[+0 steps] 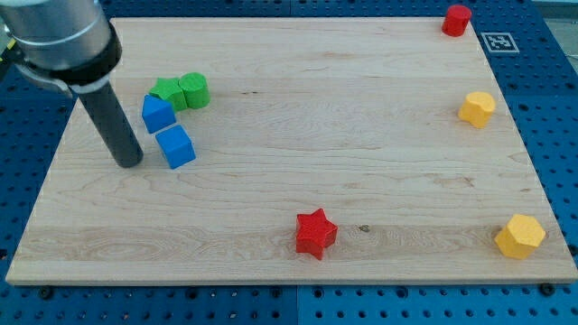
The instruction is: Push the cube into the green star
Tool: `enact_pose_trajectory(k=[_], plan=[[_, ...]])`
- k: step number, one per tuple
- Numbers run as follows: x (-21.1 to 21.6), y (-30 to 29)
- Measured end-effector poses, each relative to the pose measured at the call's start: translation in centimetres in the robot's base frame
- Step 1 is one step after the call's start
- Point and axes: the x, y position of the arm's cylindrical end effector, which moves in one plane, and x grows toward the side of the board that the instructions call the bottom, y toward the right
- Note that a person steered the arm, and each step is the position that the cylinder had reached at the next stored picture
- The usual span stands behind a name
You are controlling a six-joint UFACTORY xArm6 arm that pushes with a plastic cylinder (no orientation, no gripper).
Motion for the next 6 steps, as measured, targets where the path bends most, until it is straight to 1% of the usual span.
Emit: enact_pose_trajectory(k=[1, 2, 4, 5, 6], plan=[[1.0, 3.8], [1.0, 6.9], [0.9, 7.3], [-0.5, 7.0], [-3.6, 6.3]])
